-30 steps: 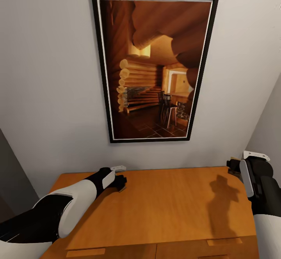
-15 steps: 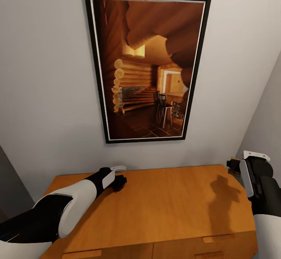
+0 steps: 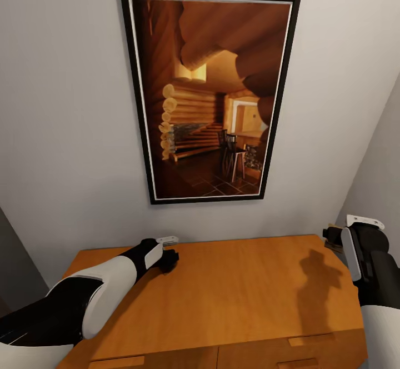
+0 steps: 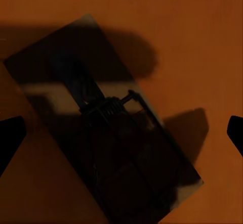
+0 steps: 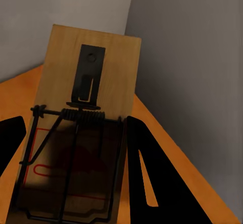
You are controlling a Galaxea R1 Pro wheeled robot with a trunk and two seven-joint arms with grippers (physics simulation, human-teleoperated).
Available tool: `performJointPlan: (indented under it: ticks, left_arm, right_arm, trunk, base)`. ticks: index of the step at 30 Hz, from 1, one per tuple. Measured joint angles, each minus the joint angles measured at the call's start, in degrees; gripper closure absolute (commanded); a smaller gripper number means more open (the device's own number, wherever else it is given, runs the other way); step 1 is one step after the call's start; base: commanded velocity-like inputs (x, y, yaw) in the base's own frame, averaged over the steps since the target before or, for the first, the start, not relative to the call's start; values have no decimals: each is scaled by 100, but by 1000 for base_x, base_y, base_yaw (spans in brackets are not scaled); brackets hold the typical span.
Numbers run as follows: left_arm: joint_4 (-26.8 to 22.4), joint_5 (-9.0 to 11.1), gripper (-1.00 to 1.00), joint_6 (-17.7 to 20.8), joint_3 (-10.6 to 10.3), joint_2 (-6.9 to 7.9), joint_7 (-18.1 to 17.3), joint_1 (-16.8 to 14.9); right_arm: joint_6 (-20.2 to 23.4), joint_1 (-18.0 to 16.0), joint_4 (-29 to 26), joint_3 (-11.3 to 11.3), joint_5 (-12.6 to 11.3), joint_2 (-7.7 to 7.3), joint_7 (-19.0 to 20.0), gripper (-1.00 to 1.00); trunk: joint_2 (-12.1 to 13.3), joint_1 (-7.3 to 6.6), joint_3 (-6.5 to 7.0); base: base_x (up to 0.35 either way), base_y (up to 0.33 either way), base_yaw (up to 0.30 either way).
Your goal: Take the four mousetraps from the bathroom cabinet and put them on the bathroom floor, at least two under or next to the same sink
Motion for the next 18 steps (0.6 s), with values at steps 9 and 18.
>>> performJointPlan:
  ticks: [9, 18]
  left_arm:
    - [-13, 23, -100, 115, 12, -2, 512, 0]
    - [-16, 31, -100, 141, 16, -17, 553, -1]
  right_arm:
    - [0, 0, 22, 0, -2, 4, 0, 100]
    - [0, 0, 17, 0, 15, 1, -1, 100]
  trunk:
    - [0, 0, 0]
    - [0, 0, 0]
  base:
    - [0, 0, 0]
    - [0, 0, 0]
